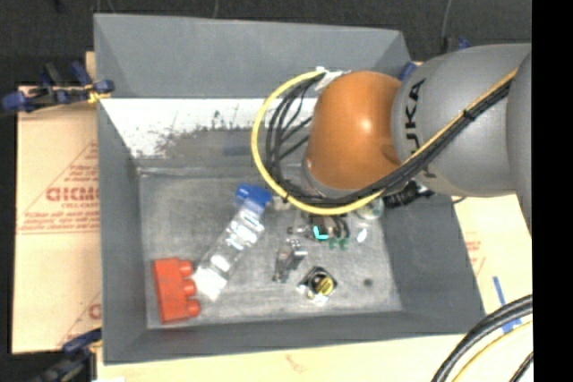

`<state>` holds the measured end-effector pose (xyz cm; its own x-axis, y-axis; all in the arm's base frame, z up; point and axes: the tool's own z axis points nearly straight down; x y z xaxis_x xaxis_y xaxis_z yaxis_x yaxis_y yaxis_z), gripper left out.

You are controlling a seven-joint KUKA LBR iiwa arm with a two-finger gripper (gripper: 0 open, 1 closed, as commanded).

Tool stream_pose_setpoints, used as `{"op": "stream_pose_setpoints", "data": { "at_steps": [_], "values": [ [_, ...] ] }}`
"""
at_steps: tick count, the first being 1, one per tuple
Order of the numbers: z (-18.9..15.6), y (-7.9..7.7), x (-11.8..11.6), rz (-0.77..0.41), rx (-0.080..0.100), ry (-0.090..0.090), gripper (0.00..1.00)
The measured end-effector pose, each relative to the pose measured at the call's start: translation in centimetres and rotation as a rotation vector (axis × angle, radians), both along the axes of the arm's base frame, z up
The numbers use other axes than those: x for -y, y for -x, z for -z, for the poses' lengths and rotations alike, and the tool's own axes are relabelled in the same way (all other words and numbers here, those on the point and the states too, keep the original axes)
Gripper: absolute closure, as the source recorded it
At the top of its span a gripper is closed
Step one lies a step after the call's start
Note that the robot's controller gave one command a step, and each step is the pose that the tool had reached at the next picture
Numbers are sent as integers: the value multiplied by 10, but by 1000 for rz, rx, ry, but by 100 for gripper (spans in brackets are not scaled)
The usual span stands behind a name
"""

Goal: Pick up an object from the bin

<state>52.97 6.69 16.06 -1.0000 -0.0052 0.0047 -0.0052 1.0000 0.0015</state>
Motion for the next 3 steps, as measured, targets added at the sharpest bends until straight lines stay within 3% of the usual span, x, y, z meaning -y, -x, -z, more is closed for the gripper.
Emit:
{"op": "stream_pose_setpoints", "data": {
  "at_steps": [1, 2, 3],
  "values": [
    [58, -81, -29, -189, 6, 2, 0],
    [84, -95, -13, -383, 17, 0, 0],
    [82, -96, -13, -379, 18, -1, 100]
  ]
}}
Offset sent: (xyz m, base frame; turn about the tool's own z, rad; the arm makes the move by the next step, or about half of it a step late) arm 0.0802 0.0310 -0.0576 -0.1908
